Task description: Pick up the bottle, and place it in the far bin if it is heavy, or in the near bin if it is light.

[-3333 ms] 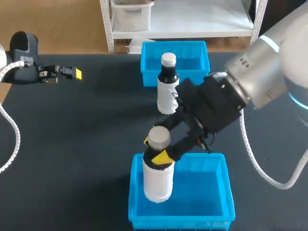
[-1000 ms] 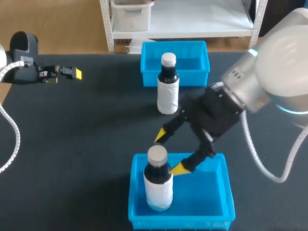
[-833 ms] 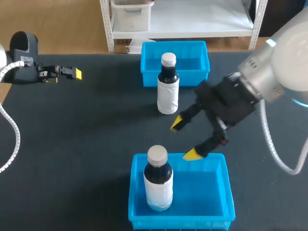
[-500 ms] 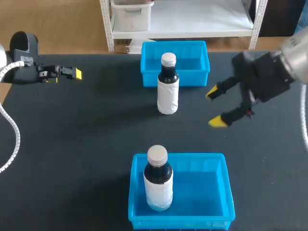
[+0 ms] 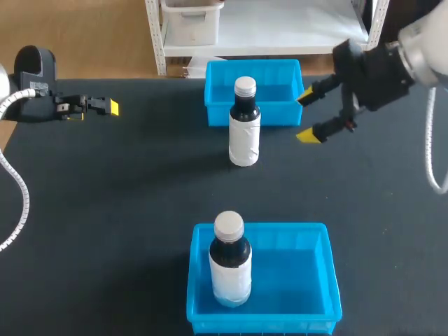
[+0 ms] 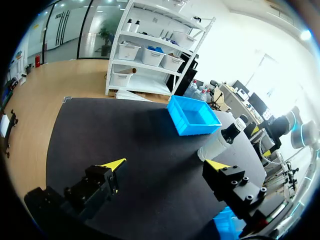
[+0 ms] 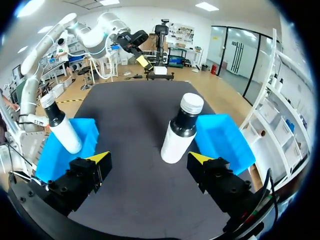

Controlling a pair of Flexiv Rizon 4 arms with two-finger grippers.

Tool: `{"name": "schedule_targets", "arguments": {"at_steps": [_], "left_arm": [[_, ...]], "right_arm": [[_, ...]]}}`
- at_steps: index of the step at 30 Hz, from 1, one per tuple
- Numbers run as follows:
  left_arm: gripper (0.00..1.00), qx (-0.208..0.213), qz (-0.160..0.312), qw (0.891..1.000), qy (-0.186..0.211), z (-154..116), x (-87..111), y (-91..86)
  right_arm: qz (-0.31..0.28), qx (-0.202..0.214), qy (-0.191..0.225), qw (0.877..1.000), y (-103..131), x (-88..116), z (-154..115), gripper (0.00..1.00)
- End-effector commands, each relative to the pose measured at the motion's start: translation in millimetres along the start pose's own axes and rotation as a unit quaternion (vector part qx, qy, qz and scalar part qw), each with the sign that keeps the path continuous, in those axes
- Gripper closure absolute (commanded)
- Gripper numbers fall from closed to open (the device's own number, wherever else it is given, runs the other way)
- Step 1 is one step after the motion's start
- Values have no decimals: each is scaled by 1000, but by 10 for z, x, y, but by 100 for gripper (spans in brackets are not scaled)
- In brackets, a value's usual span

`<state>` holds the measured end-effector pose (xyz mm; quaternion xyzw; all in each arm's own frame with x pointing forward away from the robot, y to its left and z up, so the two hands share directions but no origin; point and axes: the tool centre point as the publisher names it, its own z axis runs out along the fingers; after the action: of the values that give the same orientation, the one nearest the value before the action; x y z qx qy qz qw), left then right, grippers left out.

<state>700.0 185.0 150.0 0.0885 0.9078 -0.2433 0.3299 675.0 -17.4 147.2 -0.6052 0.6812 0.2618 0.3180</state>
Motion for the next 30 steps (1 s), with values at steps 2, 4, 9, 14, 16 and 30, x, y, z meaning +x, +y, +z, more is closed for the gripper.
{"name": "schedule_targets", "arguments": {"at_steps": [2, 4, 9, 14, 16, 30], "left_arm": [[0, 0, 0, 1000, 0, 0, 0, 0], [0, 0, 0, 1000, 0, 0, 0, 0], [0, 0, 0, 1000, 0, 0, 0, 0], [0, 0, 0, 1000, 0, 0, 0, 0], [0, 0, 0, 1000, 0, 0, 0, 0], [0, 0, 0, 1000, 0, 0, 0, 0]], "right_arm": [[-2, -33, -12, 999, -530, -14, 361, 0], [0, -32, -17, 999, -626, -16, 407, 0], [-3, -34, -22, 999, -827, -46, 522, 0], [-14, -41, -29, 999, -900, -167, 626, 0], [-16, -45, -33, 998, -892, -212, 656, 0], [-19, -65, -50, 996, -734, -420, 847, 0]]}}
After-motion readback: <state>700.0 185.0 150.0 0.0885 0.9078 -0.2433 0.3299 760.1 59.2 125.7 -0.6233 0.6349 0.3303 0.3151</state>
